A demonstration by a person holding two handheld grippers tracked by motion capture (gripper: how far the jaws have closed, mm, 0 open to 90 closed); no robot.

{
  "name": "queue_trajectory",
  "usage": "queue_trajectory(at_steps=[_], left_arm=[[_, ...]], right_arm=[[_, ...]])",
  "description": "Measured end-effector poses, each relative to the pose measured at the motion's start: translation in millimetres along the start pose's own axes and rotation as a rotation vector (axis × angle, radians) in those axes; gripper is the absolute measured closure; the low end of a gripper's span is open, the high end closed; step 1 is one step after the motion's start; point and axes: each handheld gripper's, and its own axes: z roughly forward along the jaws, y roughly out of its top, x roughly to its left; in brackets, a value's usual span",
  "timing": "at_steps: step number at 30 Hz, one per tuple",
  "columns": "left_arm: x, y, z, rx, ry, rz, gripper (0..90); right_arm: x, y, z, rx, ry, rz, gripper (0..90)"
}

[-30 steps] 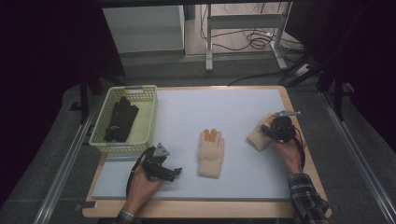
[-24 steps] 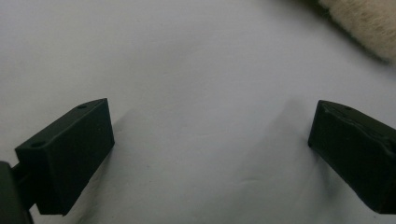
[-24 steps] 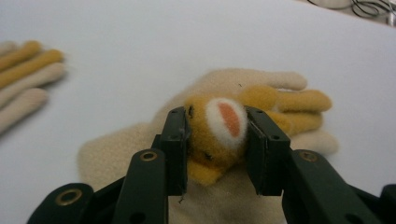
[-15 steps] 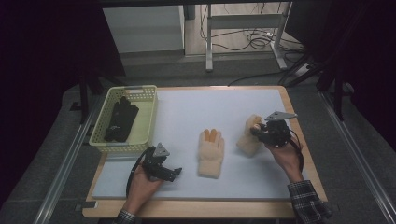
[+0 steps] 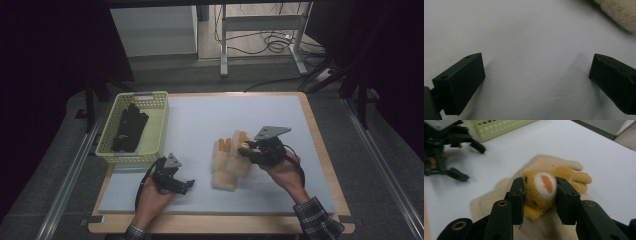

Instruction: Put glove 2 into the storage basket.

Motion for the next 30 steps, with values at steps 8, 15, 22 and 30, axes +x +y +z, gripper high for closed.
queue_trajectory(at_steps=[8, 15, 22, 30], left_arm=[[-0.1, -0.1, 0.0, -0.001, -0.001, -0.002, 0.3], [0.0, -0.1, 0.0, -0.001, 0.000, 0.001, 0.3], [0.1, 0.0, -0.1, 0.001, -0.001, 0.003, 0.3], [0.0, -0.1, 0.1, -0.001, 0.000, 0.001, 0.4]], right_arm=[[28.5, 9.5, 34.6, 0.059, 0.057, -0.084, 59.9], [35.3, -3.7, 65.8, 0.153, 0.037, -0.131, 55.3], [28.8, -16.2, 75.5, 0.148, 0.061, -0.052, 43.2], [13.7, -11.0, 47.2, 0.089, 0.022, -0.015, 38.8]])
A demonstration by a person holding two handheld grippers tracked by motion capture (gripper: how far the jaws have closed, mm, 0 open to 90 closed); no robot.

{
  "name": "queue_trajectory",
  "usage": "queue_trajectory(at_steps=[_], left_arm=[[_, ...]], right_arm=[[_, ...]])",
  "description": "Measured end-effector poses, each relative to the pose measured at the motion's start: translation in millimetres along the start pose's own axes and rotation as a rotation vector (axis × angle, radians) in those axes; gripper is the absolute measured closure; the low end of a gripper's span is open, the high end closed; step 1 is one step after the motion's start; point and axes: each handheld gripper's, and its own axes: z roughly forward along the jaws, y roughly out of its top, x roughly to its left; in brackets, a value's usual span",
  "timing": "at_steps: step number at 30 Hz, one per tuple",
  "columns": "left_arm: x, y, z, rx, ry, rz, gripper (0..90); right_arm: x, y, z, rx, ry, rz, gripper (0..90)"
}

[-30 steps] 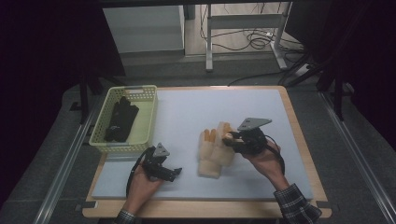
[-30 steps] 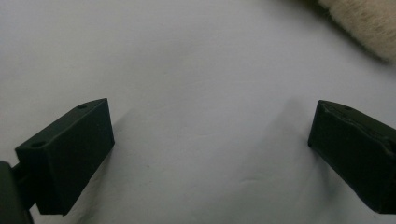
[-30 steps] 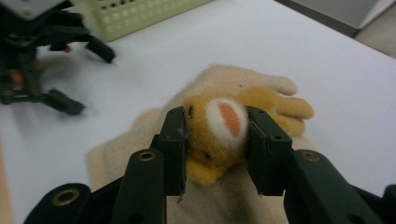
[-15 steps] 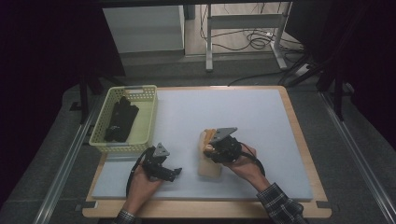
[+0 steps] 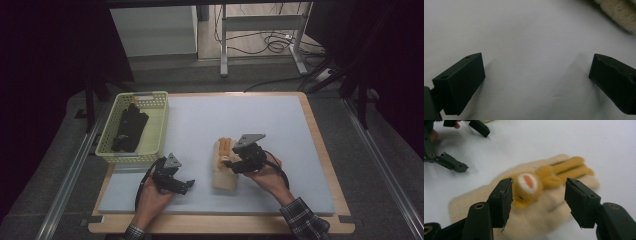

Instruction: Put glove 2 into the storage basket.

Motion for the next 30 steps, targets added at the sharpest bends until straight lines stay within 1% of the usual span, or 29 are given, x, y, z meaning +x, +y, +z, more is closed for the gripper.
queue_trajectory(at_steps=[1, 2, 3, 5, 7, 8, 9, 10, 11, 12, 13, 14, 15, 16, 17, 22, 25, 26, 30], left_arm=[[0.0, 0.0, 0.0, 0.000, 0.000, 0.000, 0.4], [0.0, 0.0, -0.1, 0.000, -0.001, 0.000, 0.3], [0.0, 0.0, -0.1, 0.000, -0.001, 0.000, 0.3], [0.1, 0.0, -0.1, 0.002, -0.001, 0.002, 0.4], [0.1, 0.0, -0.1, 0.002, -0.001, 0.002, 0.3], [-0.1, 0.0, -0.1, 0.002, -0.001, -0.001, 0.3], [-0.1, 0.0, -0.1, 0.002, -0.001, -0.001, 0.3], [-0.1, 0.0, -0.1, 0.001, -0.001, -0.001, 0.3], [-0.1, 0.0, -0.1, 0.001, -0.001, -0.001, 0.3], [-0.1, 0.0, -0.1, 0.002, -0.001, -0.001, 0.3], [-0.1, 0.0, -0.1, 0.002, -0.001, -0.001, 0.3], [-0.1, 0.0, -0.1, 0.002, -0.001, 0.000, 0.4], [-0.1, 0.0, -0.1, 0.002, -0.001, 0.000, 0.3], [-0.1, 0.0, -0.1, 0.002, -0.001, 0.000, 0.3], [-0.1, 0.0, -0.1, 0.002, -0.001, -0.001, 0.3], [-0.1, -0.1, -0.1, 0.001, -0.001, -0.001, 0.3], [-0.1, -0.1, -0.1, 0.001, -0.001, -0.001, 0.4], [-0.1, -0.1, -0.1, 0.001, -0.001, -0.001, 0.4], [-0.1, -0.1, -0.2, 0.001, -0.001, -0.001, 0.5]], right_arm=[[0.0, 0.0, 0.0, 0.000, 0.000, 0.000, 38.8], [-5.5, -3.9, -5.9, -0.008, -0.002, 0.024, 41.3], [-5.5, -3.9, -5.9, -0.008, -0.002, 0.024, 41.3], [-9.5, -8.5, -10.0, -0.011, -0.001, 0.041, 46.4], [-12.2, -14.5, -13.1, -0.002, -0.005, 0.050, 54.2], [-12.5, -21.2, -15.0, 0.007, -0.013, 0.045, 64.7], [-12.5, -21.2, -15.0, 0.007, -0.013, 0.045, 64.7], [-10.7, -29.0, -16.3, 0.016, -0.007, 0.043, 74.6], [-10.7, -29.0, -16.3, 0.016, -0.007, 0.043, 74.6], [-9.1, -35.9, -16.2, 0.029, 0.013, 0.038, 81.2], [-9.1, -35.9, -16.2, 0.029, 0.013, 0.038, 81.2], [-8.2, -38.6, -16.1, 0.033, 0.016, 0.038, 83.3], [-5.4, -45.4, -15.7, 0.041, 0.033, 0.042, 87.1], [-5.4, -45.4, -15.7, 0.041, 0.033, 0.042, 87.1], [-2.2, -51.9, -14.0, 0.044, 0.054, 0.044, 88.1], [5.0, -63.2, -4.6, 0.060, 0.079, 0.046, 88.1], [7.3, -65.0, 0.5, 0.059, 0.088, 0.043, 88.1], [8.0, -64.9, 2.0, 0.048, 0.100, 0.047, 88.1], [11.3, -61.1, 8.0, 0.040, 0.103, 0.050, 88.1]])
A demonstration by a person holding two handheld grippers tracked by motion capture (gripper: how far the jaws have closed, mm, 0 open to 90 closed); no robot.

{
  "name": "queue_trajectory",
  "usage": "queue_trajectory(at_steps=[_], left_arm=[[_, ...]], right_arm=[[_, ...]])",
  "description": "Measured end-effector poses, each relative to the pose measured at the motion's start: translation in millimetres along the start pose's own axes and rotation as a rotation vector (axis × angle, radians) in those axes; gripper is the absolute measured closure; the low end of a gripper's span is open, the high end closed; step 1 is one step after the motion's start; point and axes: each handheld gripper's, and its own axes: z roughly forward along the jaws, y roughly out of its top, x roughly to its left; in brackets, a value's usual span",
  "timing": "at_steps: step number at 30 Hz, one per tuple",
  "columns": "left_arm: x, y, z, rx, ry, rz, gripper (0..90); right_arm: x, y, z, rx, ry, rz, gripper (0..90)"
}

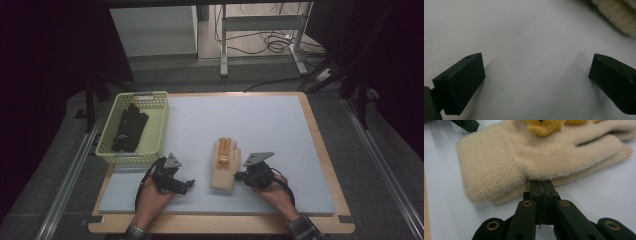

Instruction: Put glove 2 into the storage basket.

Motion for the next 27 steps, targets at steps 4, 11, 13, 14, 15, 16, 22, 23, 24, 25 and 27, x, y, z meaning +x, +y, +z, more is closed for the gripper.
queue_trajectory(at_steps=[4, 11, 13, 14, 15, 16, 22, 23, 24, 25, 27], left_arm=[[0.0, 0.0, 0.0, 0.000, 0.000, 0.000, 0.5], [-0.1, 0.0, 0.0, 0.000, 0.001, 0.001, 0.5], [-0.2, 0.0, 0.0, -0.001, 0.001, 0.001, 0.6], [-0.2, 0.0, 0.0, -0.001, 0.001, 0.001, 0.6], [-0.3, 0.0, 0.0, -0.001, 0.001, 0.001, 0.6], [-0.3, 0.0, 0.0, -0.001, 0.001, 0.001, 0.6], [-0.2, 0.0, 0.0, 0.000, 0.001, 0.001, 0.6], [-0.2, 0.0, 0.0, 0.000, 0.001, 0.001, 0.6], [-0.3, 0.0, 0.0, 0.000, 0.001, 0.001, 0.6], [-0.2, 0.0, 0.0, 0.000, 0.001, 0.001, 0.6], [-0.2, 0.0, 0.0, 0.000, 0.001, 0.002, 0.6]], right_arm=[[3.2, 4.7, 6.4, -0.005, 0.002, -0.002, 87.5], [7.4, 15.6, 20.1, -0.013, -0.014, 0.006, 87.3], [7.8, 18.9, 24.4, -0.017, -0.018, 0.007, 87.4], [7.8, 20.2, 26.1, -0.019, -0.017, 0.009, 87.4], [8.0, 22.7, 29.3, -0.022, -0.021, 0.011, 87.5], [8.0, 22.7, 29.3, -0.022, -0.021, 0.011, 87.5], [8.1, 29.6, 38.0, -0.032, -0.032, 0.010, 87.6], [8.1, 30.7, 39.6, -0.033, -0.035, 0.010, 87.6], [8.1, 32.2, 41.7, -0.036, -0.037, 0.013, 87.8], [8.0, 34.5, 44.3, -0.038, -0.040, 0.019, 87.8], [8.0, 35.9, 45.9, -0.038, -0.045, 0.020, 87.8]])
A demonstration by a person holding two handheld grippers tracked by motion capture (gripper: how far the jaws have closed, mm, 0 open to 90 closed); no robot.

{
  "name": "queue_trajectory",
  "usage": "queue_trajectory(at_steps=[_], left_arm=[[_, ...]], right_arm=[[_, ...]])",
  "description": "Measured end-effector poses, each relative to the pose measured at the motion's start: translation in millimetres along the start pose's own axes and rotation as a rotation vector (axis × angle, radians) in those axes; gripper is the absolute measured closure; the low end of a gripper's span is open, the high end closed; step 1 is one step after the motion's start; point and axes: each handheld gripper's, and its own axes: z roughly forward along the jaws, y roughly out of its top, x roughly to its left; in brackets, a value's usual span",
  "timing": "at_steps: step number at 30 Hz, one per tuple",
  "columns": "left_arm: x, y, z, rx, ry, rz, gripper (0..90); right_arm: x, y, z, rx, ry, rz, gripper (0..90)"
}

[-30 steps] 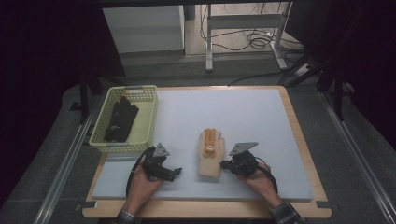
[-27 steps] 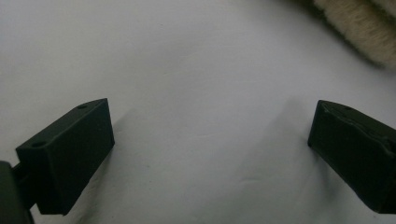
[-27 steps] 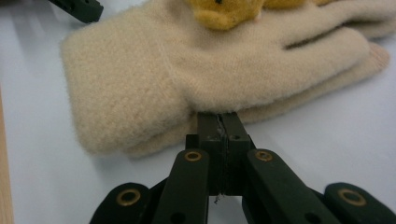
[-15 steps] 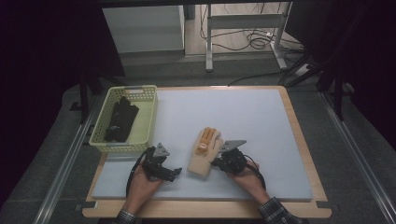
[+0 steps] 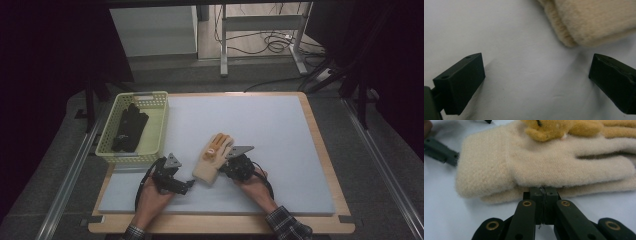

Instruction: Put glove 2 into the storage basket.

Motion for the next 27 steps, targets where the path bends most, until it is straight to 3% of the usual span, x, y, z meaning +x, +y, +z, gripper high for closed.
queue_trajectory(at_steps=[9, 16, 27], left_arm=[[0.0, 0.0, 0.0, 0.000, 0.000, 0.000, 0.7], [0.0, 0.0, 0.0, 0.001, 0.000, 0.000, 0.7], [0.1, 0.0, 0.0, 0.000, 0.000, 0.002, 0.7]], right_arm=[[3.4, 11.6, 13.6, -0.002, -0.030, -0.004, 87.8], [3.4, 15.8, 19.8, -0.008, -0.020, -0.007, 87.8], [4.2, 16.4, 14.4, 0.003, -0.014, -0.028, 82.0]])
